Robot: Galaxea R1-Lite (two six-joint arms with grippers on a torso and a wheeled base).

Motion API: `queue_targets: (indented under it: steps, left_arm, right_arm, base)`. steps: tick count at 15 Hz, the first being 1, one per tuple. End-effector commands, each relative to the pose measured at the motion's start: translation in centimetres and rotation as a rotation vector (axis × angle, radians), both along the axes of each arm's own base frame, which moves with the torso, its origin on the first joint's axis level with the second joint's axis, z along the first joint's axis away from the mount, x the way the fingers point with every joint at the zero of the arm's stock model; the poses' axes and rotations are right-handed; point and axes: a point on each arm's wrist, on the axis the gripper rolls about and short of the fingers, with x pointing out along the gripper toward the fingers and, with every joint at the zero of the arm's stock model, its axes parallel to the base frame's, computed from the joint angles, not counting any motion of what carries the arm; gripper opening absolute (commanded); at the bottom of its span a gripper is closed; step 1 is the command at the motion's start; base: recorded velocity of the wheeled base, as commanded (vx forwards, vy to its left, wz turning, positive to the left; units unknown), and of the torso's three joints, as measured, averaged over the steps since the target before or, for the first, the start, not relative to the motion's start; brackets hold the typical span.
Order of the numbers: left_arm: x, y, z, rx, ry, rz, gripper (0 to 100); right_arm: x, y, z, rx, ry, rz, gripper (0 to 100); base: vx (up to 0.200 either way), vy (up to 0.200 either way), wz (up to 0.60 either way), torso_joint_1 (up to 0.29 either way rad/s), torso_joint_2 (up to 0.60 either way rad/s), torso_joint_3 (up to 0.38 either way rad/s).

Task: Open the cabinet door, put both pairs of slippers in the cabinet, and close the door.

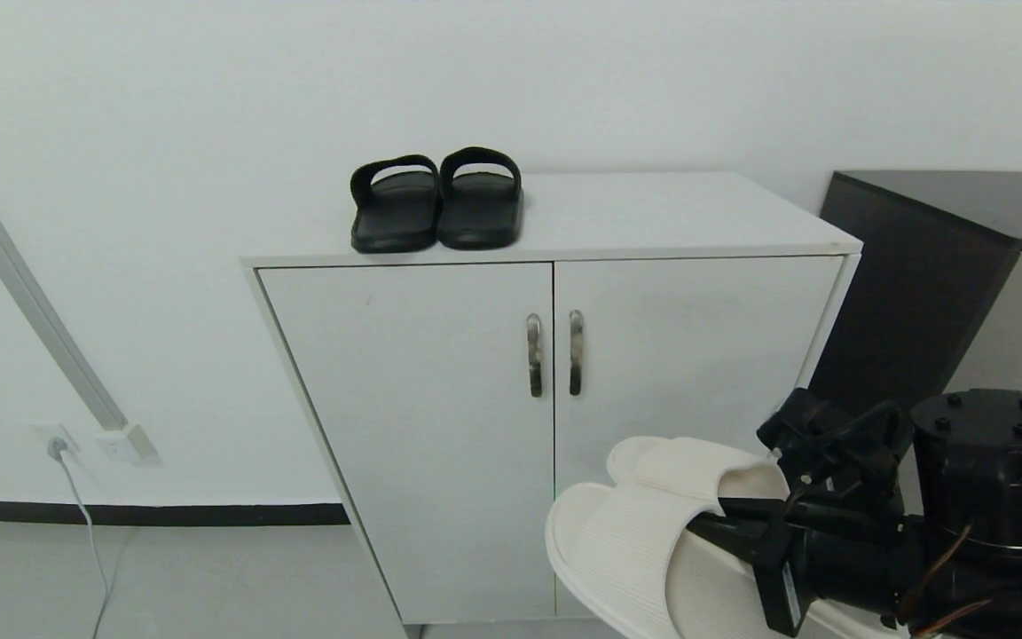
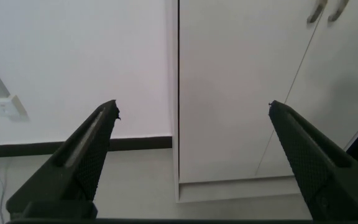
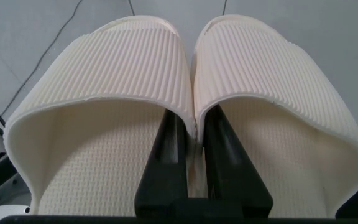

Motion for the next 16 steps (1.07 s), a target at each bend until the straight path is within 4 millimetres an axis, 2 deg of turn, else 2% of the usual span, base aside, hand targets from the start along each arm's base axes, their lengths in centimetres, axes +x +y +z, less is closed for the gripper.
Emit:
queue_targets:
  steps: [1, 8, 16]
  left_arm:
    - [0.01, 0.0, 0.0, -0.001, 0.001, 0.0, 100]
    - [0.01, 0.0, 0.0, 0.001, 0.001, 0.0, 100]
    - [0.01, 0.0, 0.0, 0.001, 0.001, -0.001, 100]
  right_arm:
    - [-0.1, -0.08, -0.22, -0.003, 0.009, 0.003, 0]
    - [-0.21, -0.08, -0.48, -0.015, 0.011, 0.011, 0]
    - [-0.52, -0.23, -0.55, 0.001, -0.008, 0.016, 0]
  base:
    - [0.0, 0.0, 0.0, -0.105, 0.47, 0.354]
    - [0.0, 0.0, 0.0, -0.065, 0.44, 0.382]
    - [0.0, 0.0, 0.0, 0.0, 0.02, 0.02]
